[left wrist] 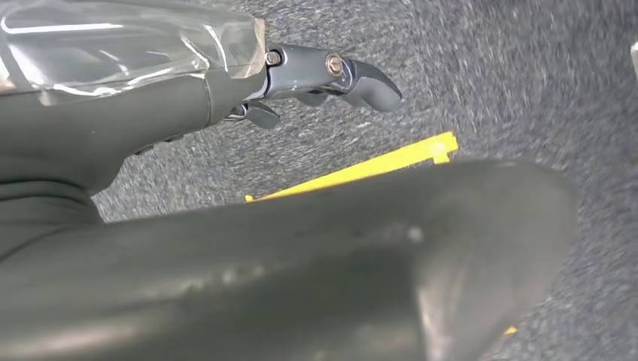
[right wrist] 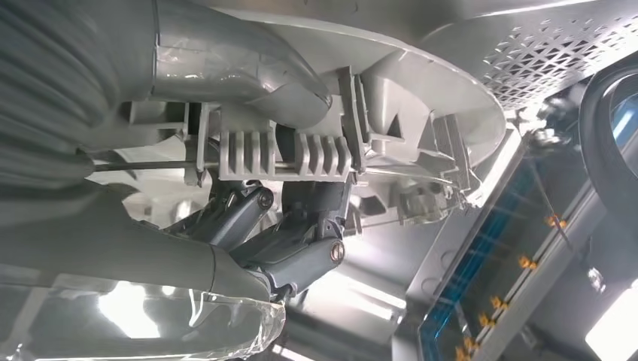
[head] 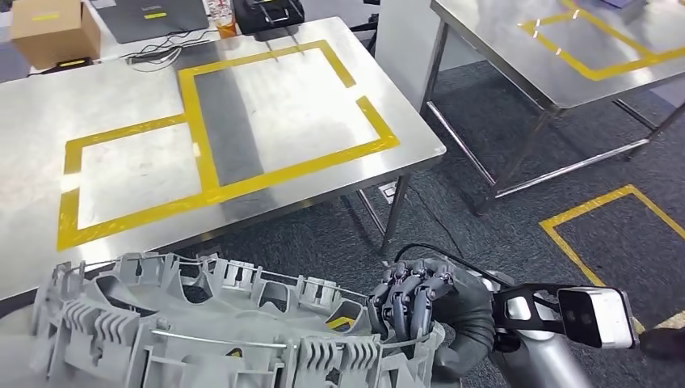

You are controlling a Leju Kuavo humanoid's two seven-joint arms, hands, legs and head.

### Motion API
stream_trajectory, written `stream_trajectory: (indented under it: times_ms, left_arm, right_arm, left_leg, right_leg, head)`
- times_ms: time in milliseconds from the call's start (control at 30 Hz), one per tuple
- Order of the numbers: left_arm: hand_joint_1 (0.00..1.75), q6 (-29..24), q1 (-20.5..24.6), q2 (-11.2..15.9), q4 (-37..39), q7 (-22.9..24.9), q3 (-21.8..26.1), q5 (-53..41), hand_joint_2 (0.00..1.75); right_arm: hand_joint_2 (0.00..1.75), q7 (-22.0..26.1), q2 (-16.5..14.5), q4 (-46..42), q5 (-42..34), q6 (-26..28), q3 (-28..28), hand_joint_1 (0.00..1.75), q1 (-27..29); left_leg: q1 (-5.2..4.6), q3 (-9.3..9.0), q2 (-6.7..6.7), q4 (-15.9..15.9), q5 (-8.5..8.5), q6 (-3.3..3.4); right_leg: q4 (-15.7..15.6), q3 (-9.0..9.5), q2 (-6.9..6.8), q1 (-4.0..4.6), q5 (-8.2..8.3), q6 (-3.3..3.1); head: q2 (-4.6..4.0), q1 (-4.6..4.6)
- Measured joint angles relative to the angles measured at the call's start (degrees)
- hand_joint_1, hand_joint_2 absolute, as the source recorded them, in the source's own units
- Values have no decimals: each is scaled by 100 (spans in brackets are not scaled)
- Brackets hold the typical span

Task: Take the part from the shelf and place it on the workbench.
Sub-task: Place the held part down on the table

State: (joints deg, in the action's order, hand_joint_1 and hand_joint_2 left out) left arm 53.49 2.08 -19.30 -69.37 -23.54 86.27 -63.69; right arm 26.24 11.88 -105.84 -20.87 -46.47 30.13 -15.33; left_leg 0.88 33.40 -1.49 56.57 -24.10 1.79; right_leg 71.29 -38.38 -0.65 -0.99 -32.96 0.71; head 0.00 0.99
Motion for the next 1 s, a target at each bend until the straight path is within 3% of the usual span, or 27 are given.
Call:
stream_trajectory:
  times_ms: [33, 67, 100, 167, 233, 267, 333, 400, 467, 533, 567, 600, 667, 733, 833, 900, 933, 1000]
  left_arm:
    - [0, 7, 1, -4, 1, 0, 1, 0, 0]
    - [0, 15, -2, -8, 1, -1, 1, 1, 0]
    - [0, 24, -3, -11, 1, -1, 1, 1, 0]
    - [0, 38, -3, -16, 0, -4, 1, 8, 0]
    - [0, 42, -8, -17, -4, -3, 2, 38, 0]
    - [0, 42, -16, -18, -7, 9, 4, 66, 0]
    - [0, 51, -39, -21, -16, 55, 9, 141, 0]
    - [0, 80, -44, -28, -28, 105, 10, 221, 0]
    - [0, 108, -23, -33, -40, 139, 9, 283, 0]
    - [0, 127, -14, -42, -43, 160, 9, 307, 0]
    - [0, 134, -17, -47, -43, 164, 8, 310, 0]
    - [0, 138, -21, -51, -42, 168, 7, 309, 0]
    - [0, 139, -25, -50, -43, 167, 4, 304, 0]
    - [0, 145, -27, -49, -43, 165, 4, 289, 0]
    - [0, 161, -38, -51, -44, 162, 6, 252, 0]
    - [0, 167, -38, -59, -45, 162, 6, 240, 0]
    - [0, 169, -29, -63, -45, 161, 5, 238, 0]
    - [0, 170, -13, -73, -43, 161, 4, 236, 0]
  right_arm:
    - [175, -4, 4, 1, 0, 1, -1, 175, 8]
    - [175, -11, 8, 1, 1, 1, -1, 175, 13]
    - [175, -20, 10, 1, 2, 2, -1, 175, 15]
    - [175, -45, 13, 1, -1, 5, -1, 175, 14]
    - [175, -77, 8, -1, -12, 10, 1, 175, 12]
    - [175, -96, 4, -1, -19, 12, 2, 175, 10]
    - [175, -137, -8, -2, -39, 15, 3, 175, 1]
    - [175, -171, -24, -3, -66, 19, 4, 175, -10]
    - [175, -192, -33, -5, -91, 20, 5, 175, -13]
    - [175, -212, -34, -5, -99, 22, 8, 175, -10]
    - [175, -221, -34, -5, -98, 25, 11, 175, -8]
    - [175, -232, -34, -5, -108, 29, 15, 175, -7]
    - [175, -262, -44, -5, -179, 42, 21, 175, -8]
    - [175, -308, -64, -6, -291, 63, 23, 175, -14]
    - [175, -343, -85, -8, -378, 87, 22, 175, -21]
    - [175, -350, -91, -14, -389, 93, 17, 175, -25]
    - [175, -354, -91, -17, -392, 95, 13, 175, -24]
    - [175, -357, -84, -19, -399, 96, 9, 175, -10]
  left_leg:
    - [-2, -1, -90, 1, -2, 1]
    - [0, -5, -185, 4, -5, 0]
    - [3, -12, -277, 7, -9, -5]
    - [12, -13, -455, 38, -33, -43]
    - [4, 24, -593, 83, -65, -107]
    - [4, 48, -642, 91, -71, -138]
    - [24, 81, -681, 98, -82, -194]
    - [15, 180, -419, 308, -203, -242]
    - [2, 508, -39, 975, -524, -275]
    - [12, 893, 100, 1695, -790, -287]
    - [13, 961, 113, 1798, -779, -282]
    - [12, 915, 120, 1684, -673, -269]
    - [-12, 513, 166, 904, -317, -193]
    - [-55, 178, 237, 283, -132, -110]
    - [-88, 91, 241, 136, -117, -51]
    - [-61, -4, 206, 25, -62, 0]
    - [-42, -54, 187, -25, -33, 22]
    - [-31, -68, 139, -50, -16, 45]
  right_leg:
    - [260, -165, 30, -2, -52, 16]
    - [318, -239, 43, -5, -13, 52]
    - [126, -191, 58, -14, 120, 101]
    - [-722, 140, 229, -53, 521, 194]
    - [-1288, 385, 385, -70, 761, 166]
    - [-1339, 411, 399, -57, 783, 118]
    - [-1338, 428, 296, -39, 788, 31]
    - [-1351, 459, 182, -50, 775, -48]
    - [-1356, 485, 46, -30, 745, -112]
    - [-1355, 493, -101, 8, 723, -142]
    - [-1354, 496, -161, 23, 715, -150]
    - [-1354, 503, -212, 38, 706, -154]
    - [-1355, 529, -287, 67, 689, -154]
    - [-1360, 542, -342, 103, 675, -132]
    - [-1392, 560, -390, 117, 671, -66]
    - [-1267, 514, -287, 114, 593, -33]
    - [-1036, 409, -187, 106, 485, -34]
    - [-280, 41, -7, 69, 194, -51]
  head:
    - [0, -3]
    - [0, -3]
    - [0, -4]
    - [0, -8]
    - [0, -9]
    - [0, -9]
    - [0, -8]
    - [0, 15]
    - [0, 52]
    - [0, 66]
    - [0, 67]
    - [0, 67]
    - [0, 66]
    - [0, 64]
    - [0, 66]
    - [0, 55]
    - [0, 44]
    - [0, 28]
